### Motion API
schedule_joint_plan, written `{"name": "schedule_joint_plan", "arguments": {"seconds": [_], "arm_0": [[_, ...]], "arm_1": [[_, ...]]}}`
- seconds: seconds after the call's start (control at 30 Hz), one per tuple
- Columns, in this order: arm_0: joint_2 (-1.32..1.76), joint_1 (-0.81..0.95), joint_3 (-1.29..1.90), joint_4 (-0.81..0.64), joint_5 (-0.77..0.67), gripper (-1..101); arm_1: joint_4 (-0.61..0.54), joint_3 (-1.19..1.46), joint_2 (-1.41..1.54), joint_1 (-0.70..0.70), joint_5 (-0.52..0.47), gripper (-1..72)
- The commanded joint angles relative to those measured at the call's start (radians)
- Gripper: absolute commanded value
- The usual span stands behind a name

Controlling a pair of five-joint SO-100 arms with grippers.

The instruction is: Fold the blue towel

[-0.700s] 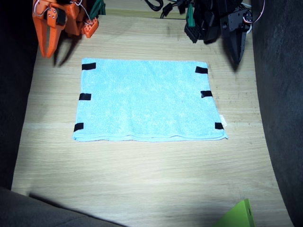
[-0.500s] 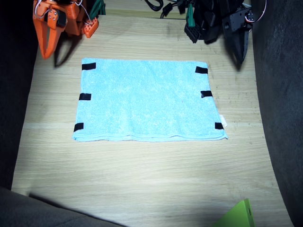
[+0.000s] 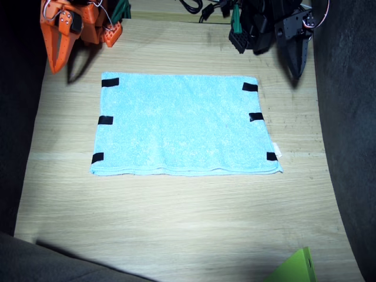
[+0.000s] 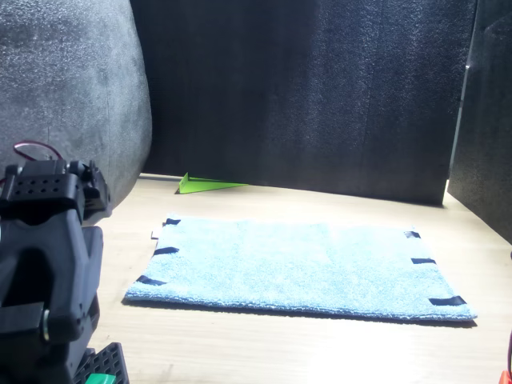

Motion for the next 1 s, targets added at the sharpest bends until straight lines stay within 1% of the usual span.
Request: {"name": "schedule_joint_plan", "arguments": {"seconds": [0.0,0.03,0.07,0.17,0.2,0.33,0.43,0.5,0.57,0.63,0.7,0.77,0.97], "arm_0": [[0.008,0.003,-0.005,0.000,0.026,11],[0.008,-0.006,-0.006,0.005,0.055,14],[0.008,-0.017,-0.008,0.014,0.075,15],[0.006,-0.032,-0.018,0.029,0.117,17],[-0.008,-0.034,-0.029,0.031,0.127,17],[-0.098,-0.058,-0.098,-0.005,0.143,17],[-0.261,-0.103,-0.199,-0.043,0.115,17],[-0.411,-0.130,-0.284,-0.066,0.100,17],[-0.548,-0.158,-0.377,-0.075,0.095,18],[-0.747,-0.189,-0.511,-0.048,0.097,18],[-0.977,-0.213,-0.676,0.018,0.097,18],[-1.137,-0.224,-0.805,0.074,0.087,18],[-1.358,-0.259,-0.946,0.132,0.074,20]], "arm_1": [[0.000,-0.008,0.008,0.038,-0.121,11.9],[0.005,-0.011,0.008,0.049,-0.209,13.4],[0.012,-0.021,0.008,0.049,-0.247,14.6],[0.008,-0.035,0.008,0.023,-0.278,15.8],[-0.003,-0.038,0.008,0.015,-0.291,17.5],[-0.003,-0.132,-0.043,0.026,-0.367,20.7],[-0.009,-0.344,-0.356,0.037,-0.357,22.4],[0.031,-0.532,-0.618,0.051,-0.365,22.4],[0.063,-0.678,-0.776,0.064,-0.360,21.0],[0.097,-0.798,-0.884,0.106,-0.339,21.8],[0.183,-0.963,-1.077,0.161,-0.304,21.8],[0.245,-1.112,-1.284,0.196,-0.276,21.3],[0.170,-1.157,-1.555,0.259,-0.258,22.6]]}}
